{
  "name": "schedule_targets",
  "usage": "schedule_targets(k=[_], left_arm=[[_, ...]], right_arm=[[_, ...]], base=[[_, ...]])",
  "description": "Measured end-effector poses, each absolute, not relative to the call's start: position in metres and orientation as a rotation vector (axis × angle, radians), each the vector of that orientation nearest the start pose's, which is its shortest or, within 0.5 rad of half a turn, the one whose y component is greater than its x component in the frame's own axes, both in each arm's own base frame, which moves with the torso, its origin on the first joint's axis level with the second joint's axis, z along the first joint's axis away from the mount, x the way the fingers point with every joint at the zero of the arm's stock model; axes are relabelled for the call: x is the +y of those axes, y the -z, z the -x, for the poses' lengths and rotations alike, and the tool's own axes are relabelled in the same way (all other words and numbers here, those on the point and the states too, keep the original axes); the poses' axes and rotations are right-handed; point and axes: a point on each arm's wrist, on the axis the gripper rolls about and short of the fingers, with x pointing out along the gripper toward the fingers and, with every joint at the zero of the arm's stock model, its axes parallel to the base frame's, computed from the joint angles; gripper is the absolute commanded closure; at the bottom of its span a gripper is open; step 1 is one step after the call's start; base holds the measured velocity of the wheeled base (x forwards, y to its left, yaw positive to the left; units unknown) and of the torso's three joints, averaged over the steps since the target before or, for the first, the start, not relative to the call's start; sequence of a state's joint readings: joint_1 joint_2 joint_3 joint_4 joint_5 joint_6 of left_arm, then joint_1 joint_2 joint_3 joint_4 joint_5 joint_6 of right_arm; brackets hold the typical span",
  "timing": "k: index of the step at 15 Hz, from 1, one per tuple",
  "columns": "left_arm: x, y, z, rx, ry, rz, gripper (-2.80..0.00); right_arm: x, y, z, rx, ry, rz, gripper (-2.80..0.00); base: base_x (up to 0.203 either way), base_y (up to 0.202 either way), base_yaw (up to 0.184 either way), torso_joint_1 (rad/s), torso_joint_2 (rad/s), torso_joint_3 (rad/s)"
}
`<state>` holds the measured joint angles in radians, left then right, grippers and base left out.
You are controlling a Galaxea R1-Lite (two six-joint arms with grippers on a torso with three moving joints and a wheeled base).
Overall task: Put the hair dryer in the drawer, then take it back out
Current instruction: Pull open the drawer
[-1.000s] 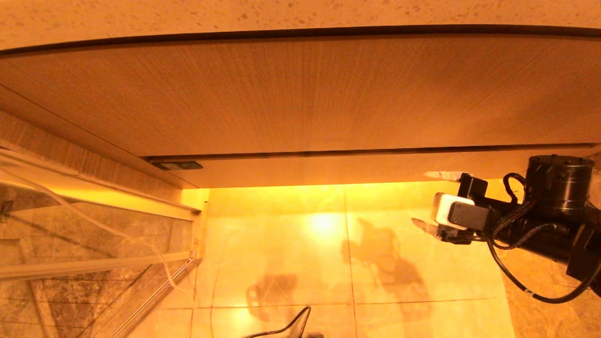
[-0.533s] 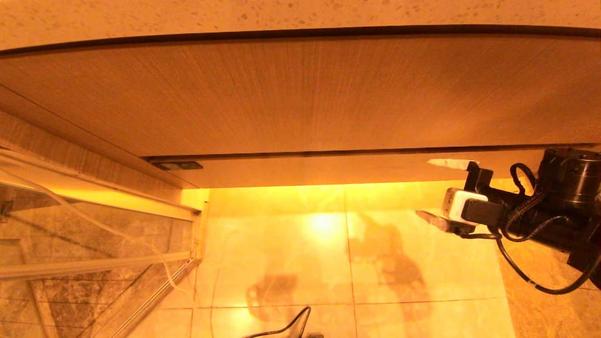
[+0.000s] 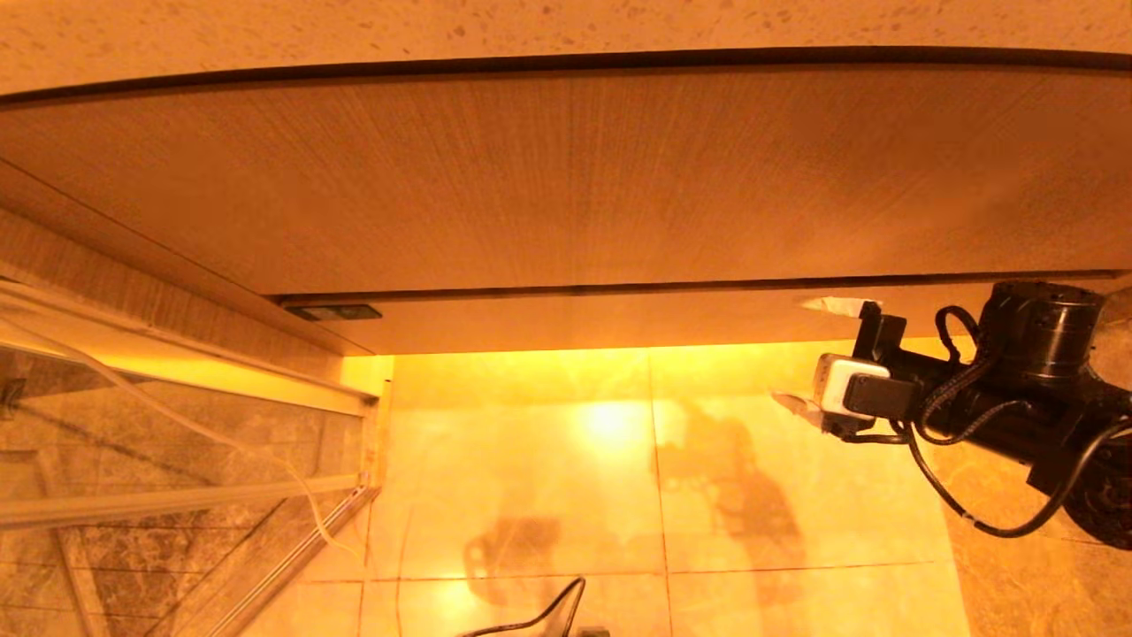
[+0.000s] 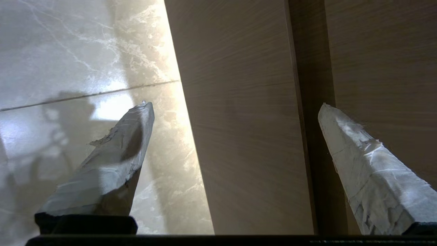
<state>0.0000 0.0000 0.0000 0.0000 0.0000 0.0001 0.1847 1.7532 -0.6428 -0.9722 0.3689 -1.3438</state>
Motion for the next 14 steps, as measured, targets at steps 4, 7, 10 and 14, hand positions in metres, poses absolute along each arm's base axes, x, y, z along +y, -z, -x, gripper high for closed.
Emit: schedule_targets(k=[4,7,10,14], left_arm=[[0.000,-0.075,0.023,0.000,0.000,0.000,-2.80],[0.000,-0.075,0.023,0.000,0.000,0.000,-2.80],[0.000,-0.075,0.023,0.000,0.000,0.000,-2.80],[0.000,-0.075,0.023,0.000,0.000,0.000,-2.80]], right_arm=[[0.066,-0.158,-0.307,-0.288,-0.531,1.307,-2.80],[0.067,-0.154,-0.317,-0.287,-0.529,1.310,-2.80],[0.067,-0.150,-0.326,-0.285,-0.521,1.321,-2.80],[0.064,-0.149,-0.340,-0.288,-0.499,1.332,-2.80]], base=[[0.000,0.000,0.000,0.000,0.00,0.000],[0.000,0.000,0.000,0.000,0.00,0.000],[0.000,0.000,0.000,0.000,0.00,0.000],[0.000,0.000,0.000,0.000,0.00,0.000]])
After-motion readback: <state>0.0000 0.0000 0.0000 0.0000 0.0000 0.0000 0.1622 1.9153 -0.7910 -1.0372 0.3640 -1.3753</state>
